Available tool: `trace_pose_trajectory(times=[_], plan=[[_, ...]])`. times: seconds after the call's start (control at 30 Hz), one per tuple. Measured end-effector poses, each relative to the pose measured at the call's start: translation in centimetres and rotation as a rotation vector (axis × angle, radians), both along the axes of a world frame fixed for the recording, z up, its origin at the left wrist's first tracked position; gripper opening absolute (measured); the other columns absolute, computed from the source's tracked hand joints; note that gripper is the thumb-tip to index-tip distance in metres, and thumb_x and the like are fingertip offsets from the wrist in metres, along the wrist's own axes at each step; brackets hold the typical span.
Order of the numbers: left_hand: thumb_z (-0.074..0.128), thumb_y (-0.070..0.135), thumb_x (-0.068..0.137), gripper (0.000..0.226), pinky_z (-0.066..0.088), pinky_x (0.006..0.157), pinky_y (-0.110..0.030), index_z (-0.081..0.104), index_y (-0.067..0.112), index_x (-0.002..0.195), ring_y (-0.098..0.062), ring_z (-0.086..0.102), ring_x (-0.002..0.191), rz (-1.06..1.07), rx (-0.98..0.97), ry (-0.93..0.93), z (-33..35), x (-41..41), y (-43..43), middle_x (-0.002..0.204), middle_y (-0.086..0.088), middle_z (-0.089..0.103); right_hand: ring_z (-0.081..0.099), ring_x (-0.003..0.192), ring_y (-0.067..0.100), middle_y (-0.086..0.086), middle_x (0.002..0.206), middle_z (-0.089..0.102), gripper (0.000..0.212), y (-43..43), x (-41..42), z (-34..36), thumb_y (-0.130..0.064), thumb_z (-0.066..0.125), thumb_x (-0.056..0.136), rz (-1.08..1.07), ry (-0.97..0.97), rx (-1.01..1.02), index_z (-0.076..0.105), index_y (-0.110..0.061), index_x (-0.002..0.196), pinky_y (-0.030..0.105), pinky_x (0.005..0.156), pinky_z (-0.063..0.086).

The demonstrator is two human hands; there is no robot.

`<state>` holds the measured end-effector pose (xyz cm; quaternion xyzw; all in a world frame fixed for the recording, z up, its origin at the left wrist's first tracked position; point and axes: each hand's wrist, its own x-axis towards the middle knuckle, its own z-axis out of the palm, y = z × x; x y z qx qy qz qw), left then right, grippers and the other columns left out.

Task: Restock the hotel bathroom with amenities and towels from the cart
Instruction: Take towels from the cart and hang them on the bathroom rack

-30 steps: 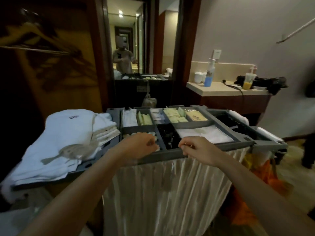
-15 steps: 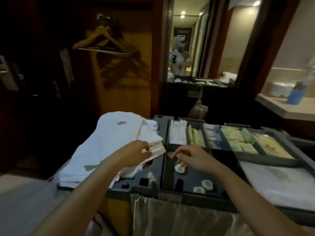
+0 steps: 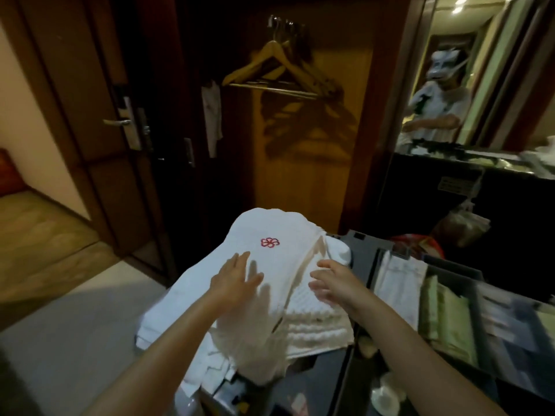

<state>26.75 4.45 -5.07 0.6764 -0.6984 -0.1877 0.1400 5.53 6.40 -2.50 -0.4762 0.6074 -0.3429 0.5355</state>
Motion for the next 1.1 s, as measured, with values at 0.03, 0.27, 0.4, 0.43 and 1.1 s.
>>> trace_pose_trajectory(times=[0.03, 0.27, 0.4, 0.43, 1.1], plan=[[0.034, 0.047, 0.097, 0.066, 0.014, 0.115, -0.041, 0.007, 0.019, 0.15, -0.02, 0.004, 0.146, 0.008, 0.018, -0.026, -0.7, 0.3, -0.3, 0.159, -0.004, 0.003, 0.059, 0.099, 0.018, 0.009, 0.114, 0.056, 0.048, -0.7, 0.5, -0.5, -0.018, 0.052, 0.094, -0.028, -0.082, 0.027, 0.036, -0.009, 0.139, 0.027, 0.08, 0.049], [0.027, 0.049, 0.097, 0.064, 0.011, 0.117, -0.04, 0.002, 0.024, 0.15, -0.018, 0.0, 0.146, -0.007, -0.061, 0.044, -3.8, 1.8, -1.9, 0.158, 0.002, -0.009, 0.06, 0.098, 0.018, 0.001, 0.107, 0.064, 0.029, -4.5, 4.3, -2.6, -0.006, 0.051, 0.094, -0.153, -0.555, 0.068, 0.052, -0.009, 0.123, 0.032, 0.087, 0.048], [0.03, 0.054, 0.094, 0.068, 0.005, 0.119, -0.036, 0.002, 0.027, 0.149, -0.012, -0.002, 0.145, -0.014, -0.107, 0.295, -5.0, 2.7, -1.8, 0.158, 0.007, -0.008, 0.061, 0.102, 0.018, 0.0, 0.109, 0.067, 0.033, -4.7, 6.0, -3.1, -0.011, 0.057, 0.091, -0.161, -0.521, 0.008, 0.055, -0.011, 0.125, 0.035, 0.091, 0.048], [0.028, 0.058, 0.09, 0.071, 0.003, 0.118, -0.034, 0.001, 0.028, 0.148, -0.011, -0.002, 0.145, 0.001, -0.123, 0.366, -5.3, 2.8, -1.4, 0.158, 0.008, -0.008, 0.06, 0.105, 0.018, -0.002, 0.112, 0.067, 0.033, -4.6, 6.3, -3.2, -0.014, 0.059, 0.09, -0.121, -0.45, -0.017, 0.057, -0.016, 0.123, 0.036, 0.096, 0.047], [0.063, 0.04, 0.085, 0.075, 0.041, 0.1, -0.039, 0.032, 0.002, 0.142, -0.036, 0.044, 0.127, 0.32, 0.228, 0.746, -7.2, 11.0, -4.5, 0.145, -0.019, 0.038, 0.055, 0.107, 0.015, -0.007, 0.118, 0.057, 0.049, 1.8, 8.6, -2.2, 0.002, 0.045, 0.09, -0.126, -0.05, -0.152, 0.044, -0.024, 0.131, 0.029, 0.09, 0.044]])
